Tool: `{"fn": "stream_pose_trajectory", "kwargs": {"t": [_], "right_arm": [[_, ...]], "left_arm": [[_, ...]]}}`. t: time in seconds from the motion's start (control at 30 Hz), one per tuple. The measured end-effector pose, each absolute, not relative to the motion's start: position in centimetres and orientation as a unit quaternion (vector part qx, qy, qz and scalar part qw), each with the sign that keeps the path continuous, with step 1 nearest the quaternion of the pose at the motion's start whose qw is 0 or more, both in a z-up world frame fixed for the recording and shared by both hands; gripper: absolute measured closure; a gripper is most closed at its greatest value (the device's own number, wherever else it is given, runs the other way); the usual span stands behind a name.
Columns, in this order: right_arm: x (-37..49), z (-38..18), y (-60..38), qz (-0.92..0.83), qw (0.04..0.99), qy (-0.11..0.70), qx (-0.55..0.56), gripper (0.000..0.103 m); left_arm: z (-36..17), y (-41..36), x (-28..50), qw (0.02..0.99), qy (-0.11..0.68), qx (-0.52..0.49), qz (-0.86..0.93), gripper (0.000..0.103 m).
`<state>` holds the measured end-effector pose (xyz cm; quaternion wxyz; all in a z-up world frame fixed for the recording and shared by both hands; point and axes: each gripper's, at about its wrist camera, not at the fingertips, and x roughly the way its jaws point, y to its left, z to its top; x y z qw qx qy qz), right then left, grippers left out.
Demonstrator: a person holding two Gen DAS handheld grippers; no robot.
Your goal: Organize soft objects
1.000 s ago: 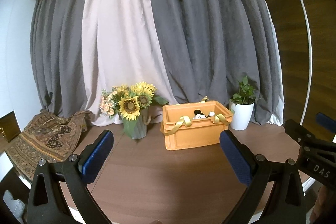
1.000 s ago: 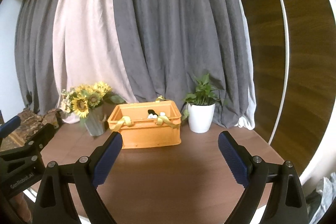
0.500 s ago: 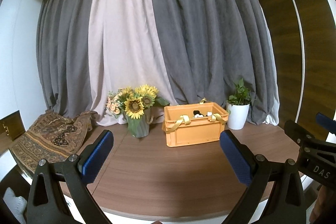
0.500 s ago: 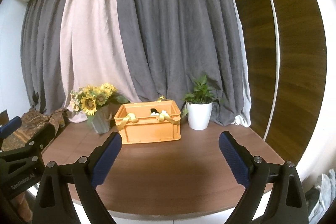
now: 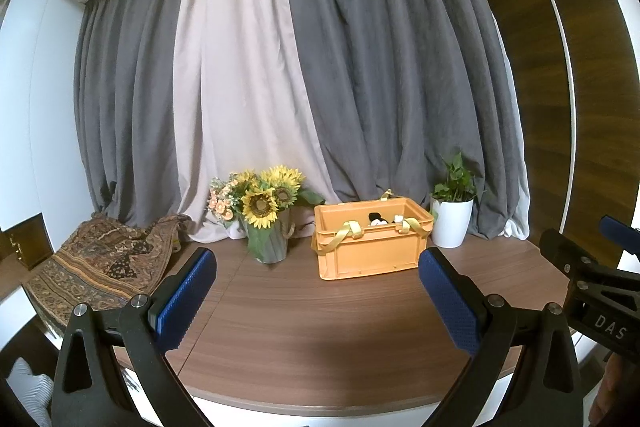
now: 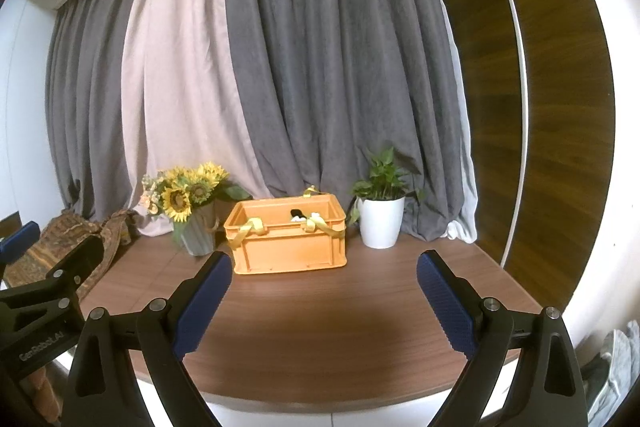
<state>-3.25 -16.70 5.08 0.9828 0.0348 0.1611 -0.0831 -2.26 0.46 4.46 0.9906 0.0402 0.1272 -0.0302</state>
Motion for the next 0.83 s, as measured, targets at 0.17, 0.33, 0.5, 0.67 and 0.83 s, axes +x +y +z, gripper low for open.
{"fn": "stream_pose_trajectory", "kwargs": {"t": [0.17,0.33,0.5,0.67,0.83], "right_arm": [[-3.27,5.07,-16.59,-0.084,0.983,0.161,0.036,0.008],[-3.3,5.07,-16.59,-0.084,0.983,0.16,0.036,0.008],[-3.39,5.12,-16.71,-0.084,0.983,0.16,0.036,0.008],[-3.52,5.17,-16.69,-0.085,0.983,0.159,0.036,0.008],[-3.52,5.15,-16.61,-0.085,0.983,0.159,0.037,0.008]], "left_arm": [[4.53,0.28,-2.53,0.991,0.126,0.04,-0.031,0.0],[4.61,0.17,-2.6,0.99,0.128,0.041,-0.032,0.0],[4.72,-0.05,-2.81,0.99,0.128,0.041,-0.033,0.0],[4.74,-0.07,-2.83,0.99,0.128,0.04,-0.032,0.0],[4.82,-0.14,-2.92,0.991,0.127,0.041,-0.029,0.0]]}}
